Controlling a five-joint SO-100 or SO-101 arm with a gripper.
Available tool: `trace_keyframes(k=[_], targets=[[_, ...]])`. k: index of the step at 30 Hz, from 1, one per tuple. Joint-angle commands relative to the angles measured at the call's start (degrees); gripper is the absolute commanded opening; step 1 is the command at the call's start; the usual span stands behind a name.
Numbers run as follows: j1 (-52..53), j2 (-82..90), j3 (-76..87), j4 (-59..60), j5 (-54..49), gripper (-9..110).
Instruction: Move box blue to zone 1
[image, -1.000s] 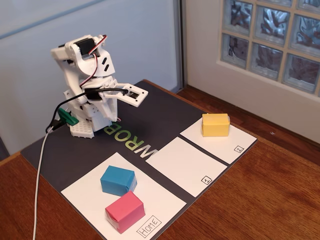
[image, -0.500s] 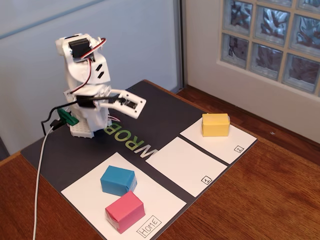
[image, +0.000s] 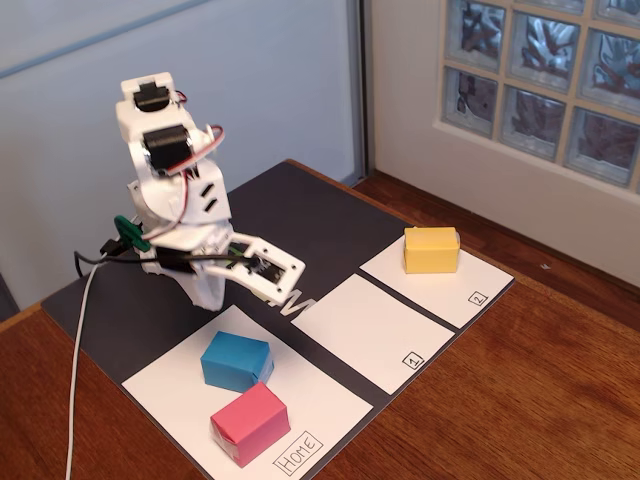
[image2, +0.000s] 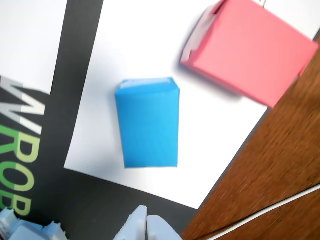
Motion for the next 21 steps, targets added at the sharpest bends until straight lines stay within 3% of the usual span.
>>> trace_keyframes(k=[1, 10, 15, 21], targets=[[-1.23, -4.48, -4.57, -1.93, -0.53, 0], [-3.34, -10.2, -5.63, -1.85, -5.01, 3], [-4.31, -9.49, -5.63, -0.88, -4.75, 25], [-4.75, -7.91, -5.19, 0.62, -3.78, 42]])
